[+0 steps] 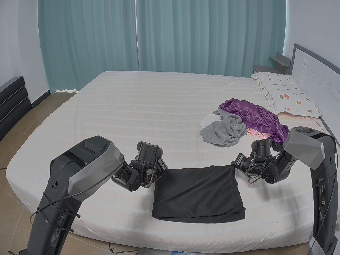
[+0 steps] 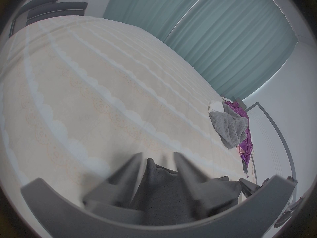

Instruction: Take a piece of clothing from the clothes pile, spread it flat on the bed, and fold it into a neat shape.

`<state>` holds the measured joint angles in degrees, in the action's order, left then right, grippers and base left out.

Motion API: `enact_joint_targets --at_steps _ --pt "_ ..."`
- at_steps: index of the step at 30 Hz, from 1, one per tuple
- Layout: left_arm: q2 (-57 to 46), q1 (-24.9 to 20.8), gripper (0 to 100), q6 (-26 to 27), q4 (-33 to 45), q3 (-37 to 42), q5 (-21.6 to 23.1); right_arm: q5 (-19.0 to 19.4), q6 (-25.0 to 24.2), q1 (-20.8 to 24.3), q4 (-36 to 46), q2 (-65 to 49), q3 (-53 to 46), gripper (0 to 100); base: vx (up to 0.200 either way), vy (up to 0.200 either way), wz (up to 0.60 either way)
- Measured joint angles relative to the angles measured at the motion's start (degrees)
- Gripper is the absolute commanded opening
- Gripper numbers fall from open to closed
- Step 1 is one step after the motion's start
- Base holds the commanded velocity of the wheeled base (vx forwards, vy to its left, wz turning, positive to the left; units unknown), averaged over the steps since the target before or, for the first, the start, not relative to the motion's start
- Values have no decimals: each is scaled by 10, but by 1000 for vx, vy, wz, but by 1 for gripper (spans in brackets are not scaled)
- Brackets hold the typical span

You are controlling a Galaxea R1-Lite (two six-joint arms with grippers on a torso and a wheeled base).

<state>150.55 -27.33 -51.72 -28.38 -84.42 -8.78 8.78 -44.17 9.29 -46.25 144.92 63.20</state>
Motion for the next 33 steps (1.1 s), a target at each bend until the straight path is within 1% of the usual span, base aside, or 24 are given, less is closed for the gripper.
enact_joint_targets --at_steps 5,8,14,19,22,25,30,33 --pt "-3 2 100 -6 0 2 2 2 -3 1 -14 -13 -21 100 0 0 0" --pt "-8 4 100 -25 1 3 2 7 -4 0 -29 -31 -50 100 0 0 0" --pt "-37 17 100 -59 2 35 6 36 1 2 -82 -77 -172 100 0 0 0" --pt "-80 31 100 -82 -13 112 23 73 23 6 -191 -106 -306 100 0 0 0" --pt "-117 41 100 -105 -29 183 40 92 38 10 -293 -115 -387 100 0 0 0" --pt "-153 53 100 -123 -47 253 52 106 50 14 -361 -116 -446 100 0 0 0" --pt "-198 86 100 -143 -123 342 67 120 67 26 -420 -100 -497 100 0 0 0" --pt "-212 105 100 -148 -139 367 70 124 94 35 -427 -84 -511 100 0 0 0"
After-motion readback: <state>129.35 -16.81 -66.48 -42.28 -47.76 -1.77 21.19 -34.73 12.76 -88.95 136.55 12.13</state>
